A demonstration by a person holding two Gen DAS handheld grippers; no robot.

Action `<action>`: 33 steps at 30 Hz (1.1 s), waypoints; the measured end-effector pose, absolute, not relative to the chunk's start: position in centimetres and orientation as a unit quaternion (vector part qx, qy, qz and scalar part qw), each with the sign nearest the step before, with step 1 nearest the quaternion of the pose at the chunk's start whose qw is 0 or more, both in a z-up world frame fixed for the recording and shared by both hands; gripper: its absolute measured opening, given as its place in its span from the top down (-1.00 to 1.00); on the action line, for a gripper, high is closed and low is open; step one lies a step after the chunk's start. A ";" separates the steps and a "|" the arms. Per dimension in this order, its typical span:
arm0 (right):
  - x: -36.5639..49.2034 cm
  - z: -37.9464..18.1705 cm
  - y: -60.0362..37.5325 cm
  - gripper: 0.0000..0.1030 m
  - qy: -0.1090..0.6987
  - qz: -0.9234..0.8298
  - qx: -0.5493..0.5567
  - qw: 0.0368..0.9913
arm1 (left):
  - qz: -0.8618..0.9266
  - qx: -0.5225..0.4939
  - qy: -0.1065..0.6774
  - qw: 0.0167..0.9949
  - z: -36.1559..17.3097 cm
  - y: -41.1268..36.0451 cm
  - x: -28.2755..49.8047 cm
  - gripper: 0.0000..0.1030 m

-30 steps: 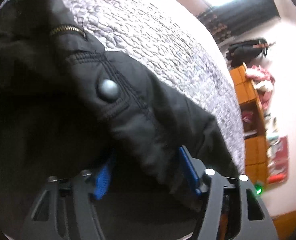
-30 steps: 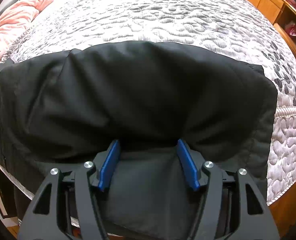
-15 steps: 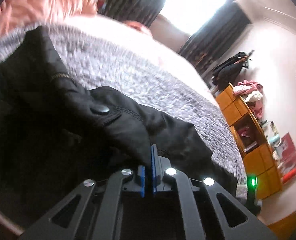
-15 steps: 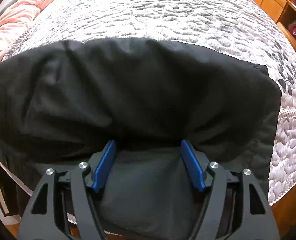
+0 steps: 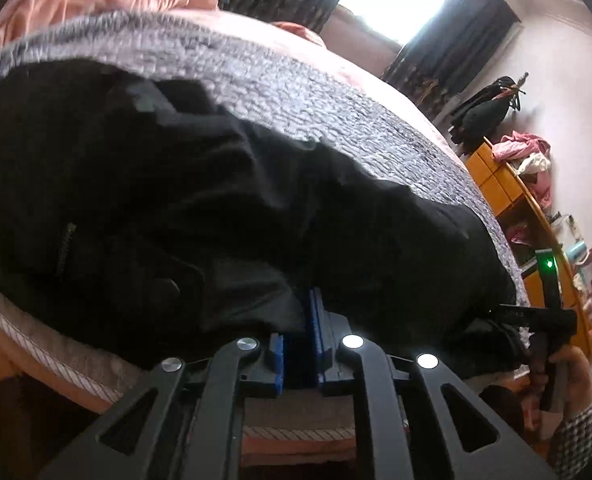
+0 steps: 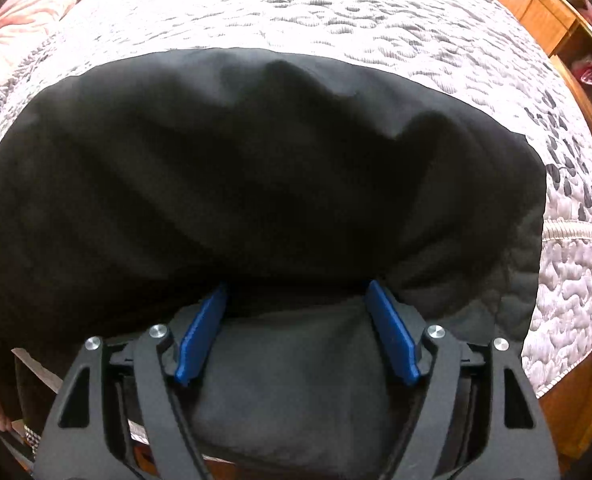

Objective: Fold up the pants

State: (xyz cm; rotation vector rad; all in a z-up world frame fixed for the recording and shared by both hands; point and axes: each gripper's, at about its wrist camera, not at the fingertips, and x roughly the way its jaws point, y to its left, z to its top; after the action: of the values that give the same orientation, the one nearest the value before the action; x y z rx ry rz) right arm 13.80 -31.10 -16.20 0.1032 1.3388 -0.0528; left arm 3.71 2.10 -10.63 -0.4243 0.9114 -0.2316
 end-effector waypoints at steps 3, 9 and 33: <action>13.9 -16.4 -31.0 -0.44 0.622 -0.024 0.048 0.781 | -0.118 -0.206 0.456 0.858 -10.3 2.3 4.0 0.73; 14.3 -16.5 -31.1 -0.46 0.624 -0.022 0.045 0.780 | -0.146 -0.247 0.490 0.823 -8.2 3.8 2.9 0.67; 14.3 -14.5 -32.0 -0.54 0.612 -0.023 0.056 0.789 | -0.019 -0.192 0.510 0.838 -14.1 10.3 9.2 0.43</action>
State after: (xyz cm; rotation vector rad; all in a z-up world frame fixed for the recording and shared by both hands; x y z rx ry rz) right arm 14.30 -32.03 -14.49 0.1215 1.3176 -0.0499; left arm 9.15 10.27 -14.11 -0.4063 1.0791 -0.0399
